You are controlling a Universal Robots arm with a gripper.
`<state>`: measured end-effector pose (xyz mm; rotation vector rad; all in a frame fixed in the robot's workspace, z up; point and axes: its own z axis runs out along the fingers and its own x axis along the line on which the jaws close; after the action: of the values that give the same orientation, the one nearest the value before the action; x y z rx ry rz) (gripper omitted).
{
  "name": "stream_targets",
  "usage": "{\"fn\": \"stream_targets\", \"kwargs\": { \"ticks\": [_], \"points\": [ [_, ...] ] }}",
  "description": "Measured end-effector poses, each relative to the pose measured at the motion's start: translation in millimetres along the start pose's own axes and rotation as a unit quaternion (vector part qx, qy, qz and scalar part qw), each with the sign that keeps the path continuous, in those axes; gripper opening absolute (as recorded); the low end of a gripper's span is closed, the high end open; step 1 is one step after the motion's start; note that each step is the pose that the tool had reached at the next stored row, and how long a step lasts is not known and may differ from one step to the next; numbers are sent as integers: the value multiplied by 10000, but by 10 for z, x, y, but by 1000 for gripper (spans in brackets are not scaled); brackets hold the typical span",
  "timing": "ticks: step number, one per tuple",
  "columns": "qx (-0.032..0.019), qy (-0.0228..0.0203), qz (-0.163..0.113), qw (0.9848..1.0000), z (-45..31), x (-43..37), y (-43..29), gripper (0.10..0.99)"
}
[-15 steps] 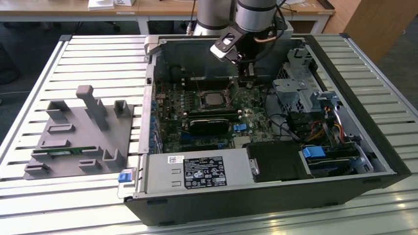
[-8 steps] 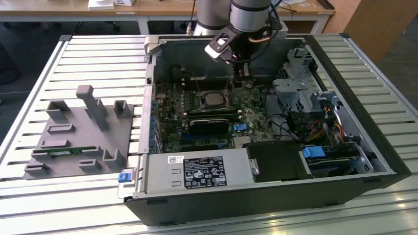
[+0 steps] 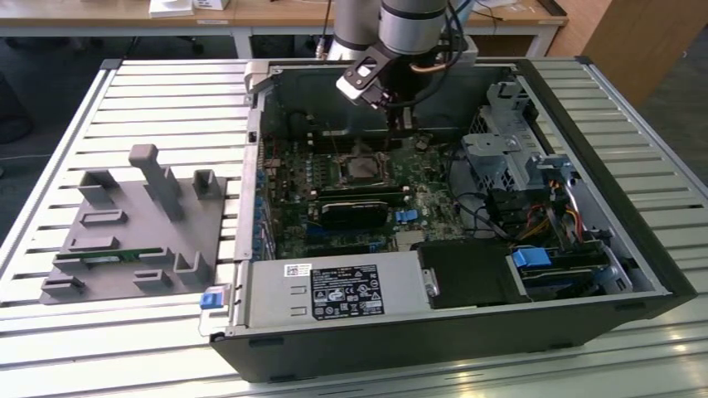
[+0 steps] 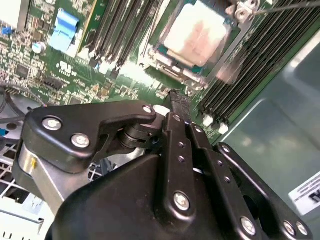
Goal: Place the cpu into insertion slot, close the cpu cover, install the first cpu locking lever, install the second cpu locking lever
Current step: 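Close the cpu cover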
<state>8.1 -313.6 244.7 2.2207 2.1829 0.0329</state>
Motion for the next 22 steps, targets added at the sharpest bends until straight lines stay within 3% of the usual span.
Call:
{"fn": "stream_targets", "kwargs": {
  "ticks": [9,16,22],
  "points": [
    [1,0,0,10000,65,-10,-90,106],
    [1,0,0,10000,80,-14,-357,106],
    [9,-1,0,10000,181,-15,-418,106]
  ]
}}
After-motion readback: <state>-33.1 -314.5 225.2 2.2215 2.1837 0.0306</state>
